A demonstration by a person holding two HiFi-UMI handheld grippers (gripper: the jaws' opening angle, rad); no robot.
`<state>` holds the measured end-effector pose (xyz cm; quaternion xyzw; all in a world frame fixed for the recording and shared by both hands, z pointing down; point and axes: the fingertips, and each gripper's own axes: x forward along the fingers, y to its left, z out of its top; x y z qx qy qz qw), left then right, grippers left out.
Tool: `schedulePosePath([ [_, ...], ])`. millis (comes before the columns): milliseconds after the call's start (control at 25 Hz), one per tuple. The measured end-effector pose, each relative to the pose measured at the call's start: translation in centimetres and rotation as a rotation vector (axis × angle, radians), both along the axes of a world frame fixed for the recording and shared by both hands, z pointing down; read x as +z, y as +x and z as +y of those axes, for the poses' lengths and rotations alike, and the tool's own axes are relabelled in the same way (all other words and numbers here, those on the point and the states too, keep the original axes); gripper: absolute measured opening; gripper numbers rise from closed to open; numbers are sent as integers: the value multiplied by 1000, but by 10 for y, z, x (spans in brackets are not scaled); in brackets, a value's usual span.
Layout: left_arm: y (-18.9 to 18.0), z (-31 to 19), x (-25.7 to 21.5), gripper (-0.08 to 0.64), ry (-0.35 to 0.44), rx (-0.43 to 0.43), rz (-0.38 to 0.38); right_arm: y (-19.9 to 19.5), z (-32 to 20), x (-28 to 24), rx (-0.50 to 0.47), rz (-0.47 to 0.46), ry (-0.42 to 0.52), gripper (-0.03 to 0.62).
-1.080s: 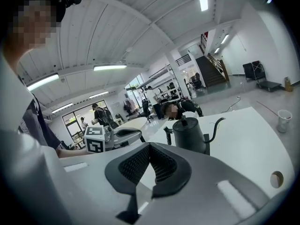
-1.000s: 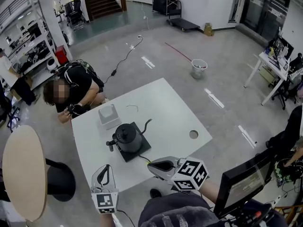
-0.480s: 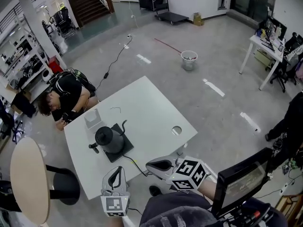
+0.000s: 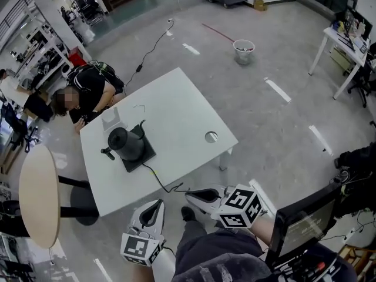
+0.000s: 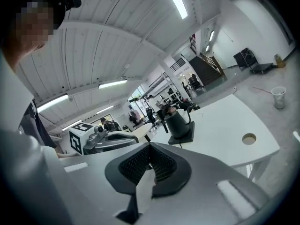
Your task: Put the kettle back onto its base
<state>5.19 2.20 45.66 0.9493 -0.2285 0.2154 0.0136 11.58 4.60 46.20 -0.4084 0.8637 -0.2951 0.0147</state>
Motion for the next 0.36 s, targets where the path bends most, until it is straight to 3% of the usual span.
schedulePosePath([
  [120, -8, 24, -5, 0, -58, -18, 21, -11, 18, 0, -46, -15, -11, 0],
  [360, 0, 69, -9, 0, -32, -45, -1, -2, 58, -7, -89, -39, -2, 0],
])
